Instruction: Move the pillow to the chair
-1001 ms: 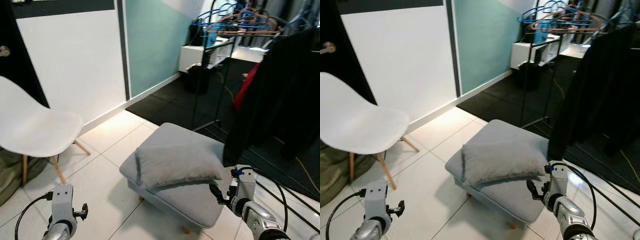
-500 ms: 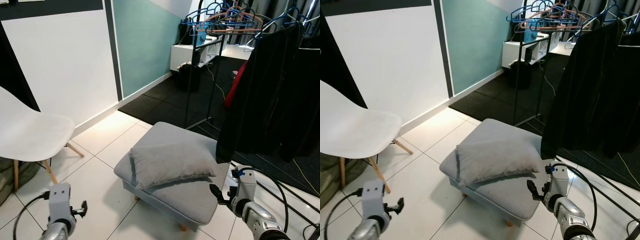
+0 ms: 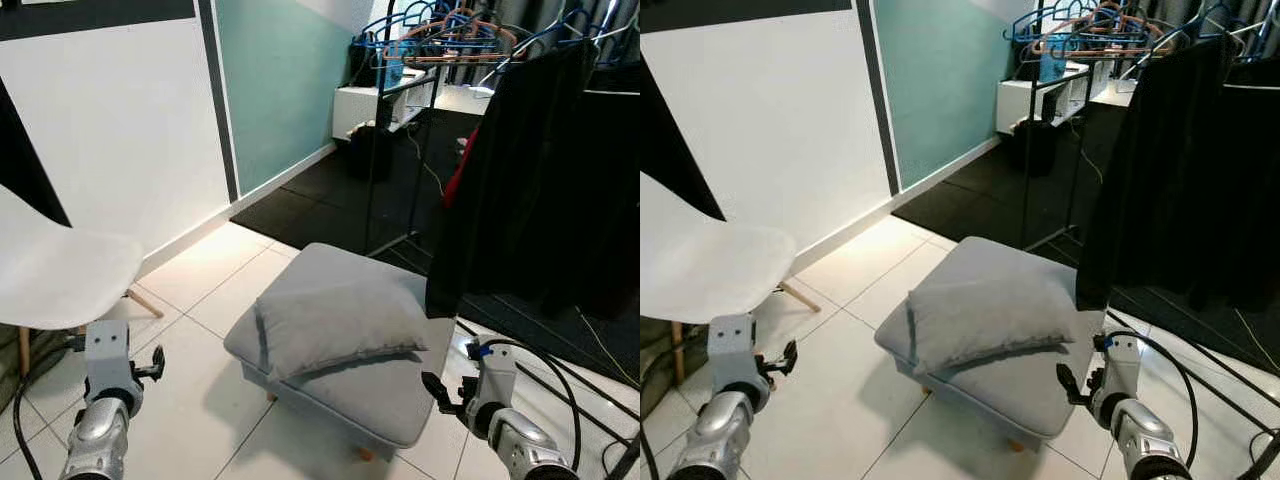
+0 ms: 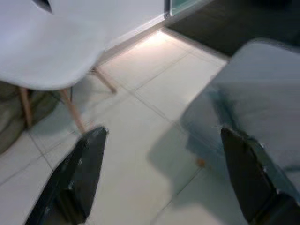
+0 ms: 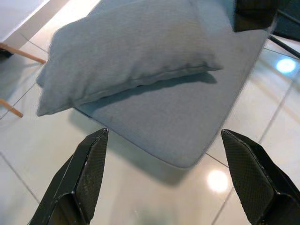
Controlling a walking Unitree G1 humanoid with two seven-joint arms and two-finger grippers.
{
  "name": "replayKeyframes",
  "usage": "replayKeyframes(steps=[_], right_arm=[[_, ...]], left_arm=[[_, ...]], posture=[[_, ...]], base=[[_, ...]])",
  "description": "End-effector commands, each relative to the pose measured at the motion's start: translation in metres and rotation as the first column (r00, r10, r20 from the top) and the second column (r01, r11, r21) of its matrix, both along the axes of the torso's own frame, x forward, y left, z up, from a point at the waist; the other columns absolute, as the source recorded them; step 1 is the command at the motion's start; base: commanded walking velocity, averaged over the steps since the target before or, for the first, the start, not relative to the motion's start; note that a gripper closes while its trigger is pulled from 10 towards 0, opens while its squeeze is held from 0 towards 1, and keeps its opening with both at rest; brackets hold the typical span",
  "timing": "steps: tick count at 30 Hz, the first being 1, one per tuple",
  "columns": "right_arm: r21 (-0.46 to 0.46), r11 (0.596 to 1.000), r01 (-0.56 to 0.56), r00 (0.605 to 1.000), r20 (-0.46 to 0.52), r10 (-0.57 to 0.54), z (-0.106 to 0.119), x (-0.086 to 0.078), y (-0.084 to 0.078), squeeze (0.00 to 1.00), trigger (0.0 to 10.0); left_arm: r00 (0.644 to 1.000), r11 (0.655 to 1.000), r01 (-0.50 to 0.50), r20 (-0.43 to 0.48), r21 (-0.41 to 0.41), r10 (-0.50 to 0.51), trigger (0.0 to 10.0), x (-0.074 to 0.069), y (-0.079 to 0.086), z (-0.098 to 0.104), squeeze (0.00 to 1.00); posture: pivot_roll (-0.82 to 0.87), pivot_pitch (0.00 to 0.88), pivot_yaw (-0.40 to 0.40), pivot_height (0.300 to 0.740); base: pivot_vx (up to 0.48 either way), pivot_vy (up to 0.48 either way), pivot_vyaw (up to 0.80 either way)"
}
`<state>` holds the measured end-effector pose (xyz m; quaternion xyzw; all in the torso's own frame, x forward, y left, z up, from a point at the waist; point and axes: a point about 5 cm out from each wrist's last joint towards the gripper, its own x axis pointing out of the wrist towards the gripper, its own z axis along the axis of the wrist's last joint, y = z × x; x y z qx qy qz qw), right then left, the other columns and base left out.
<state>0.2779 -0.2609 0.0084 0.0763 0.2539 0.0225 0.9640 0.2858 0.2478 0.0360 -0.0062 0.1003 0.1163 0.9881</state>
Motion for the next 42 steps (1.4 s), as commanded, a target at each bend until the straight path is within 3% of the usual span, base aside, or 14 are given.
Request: replayKeyframes(steps=[1, 11, 15, 18, 25, 28, 30, 31, 33, 36, 42], right_arm=[[0.013, 1.0, -0.017, 0.999, 0.032, 0.016, 0.003, 0.004, 0.006, 0.0, 10.0], [0.031, 0.999, -0.008, 1.0, 0.024, 0.007, 0.003, 0.009, 0.012, 0.0, 10.0], [0.037, 0.999, -0.017, 1.0, 0.022, 0.016, 0.002, 0.01, 0.019, 0.0, 10.0], [0.04, 0.999, -0.03, 0.999, 0.013, 0.029, 0.0, 0.01, 0.024, 0.0, 10.0], [0.045, 0.998, -0.045, 0.999, 0.012, 0.044, 0.002, 0.014, 0.029, 0.0, 10.0], [0.087, 0.996, -0.034, 0.998, 0.052, 0.03, 0.012, 0.023, 0.028, 0.0, 10.0], [0.191, 0.981, -0.013, 0.995, 0.1, -0.006, 0.025, 0.033, 0.025, 0.0, 10.0], [0.191, 0.981, -0.013, 0.995, 0.1, -0.006, 0.025, 0.033, 0.025, 0.0, 10.0], [0.328, 0.944, 0.026, 0.987, 0.144, -0.077, 0.039, 0.042, 0.021, 0.0, 10.0], [0.38, 0.924, 0.043, 0.98, 0.163, -0.113, 0.047, 0.048, 0.018, 0.0, 10.0], [0.322, 0.946, 0.042, 0.984, 0.152, -0.096, 0.046, 0.047, 0.015, 0.0, 10.0]], left_arm=[[1.0, 1.0, -0.012, -0.012, 0.003, 0.012, 10.0, -0.003, 0.002, 0.0, 0.0], [1.0, 1.0, 0.01, -0.024, -0.016, -0.01, 10.0, -0.001, -0.008, -0.002, 0.0], [0.996, 0.999, 0.017, -0.09, -0.041, -0.021, 10.0, -0.015, -0.017, -0.02, 0.0], [0.995, 0.997, -0.008, -0.102, -0.075, 0.0, 10.0, -0.021, -0.018, -0.021, 0.0], [0.994, 0.993, 0.013, -0.105, -0.121, -0.026, 10.0, -0.021, -0.023, -0.022, 0.0], [0.996, 0.983, 0.014, -0.087, -0.181, -0.03, 10.0, -0.019, -0.027, -0.021, 0.0], [0.998, 0.973, 0.0, -0.056, -0.229, -0.014, 10.0, -0.014, -0.029, -0.018, 0.0], [0.998, 0.973, 0.0, -0.056, -0.229, -0.014, 10.0, -0.014, -0.029, -0.018, 0.0], [0.999, 0.969, 0.002, -0.036, -0.249, -0.012, 10.0, -0.01, -0.03, -0.016, 0.0], [0.999, 0.968, 0.008, -0.032, -0.253, -0.017, 10.0, -0.009, -0.031, -0.014, 0.0], [0.999, 0.97, 0.012, -0.037, -0.244, -0.022, 10.0, -0.008, -0.032, -0.013, 0.0]], posture=[[-0.13, 0.012, -0.002, 0.74], [-0.16, 0.0, -0.005, 0.74], [-0.16, 0.005, -0.004, 0.74], [-0.15, 0.009, -0.013, 0.74], [-0.15, 0.018, -0.022, 0.74], [-0.17, 0.01, -0.039, 0.74], [-0.18, 0.011, -0.05, 0.74], [-0.18, 0.011, -0.05, 0.74], [-0.18, 0.014, -0.056, 0.74], [-0.18, 0.015, -0.057, 0.74], [-0.18, 0.014, -0.065, 0.74]], base=[[0.0, 0.0, 0.8], [0.0, 0.0, 0.4], [0.0, 0.0, 0.0], [0.0, 0.0, 0.0], [0.0, 0.0, 0.0], [0.0, 0.0, 0.0], [0.0, 0.0, 0.0], [0.0, 0.0, 0.0], [0.0, 0.0, 0.0], [0.0, 0.0, 0.0], [0.0, 0.0, 0.0]])
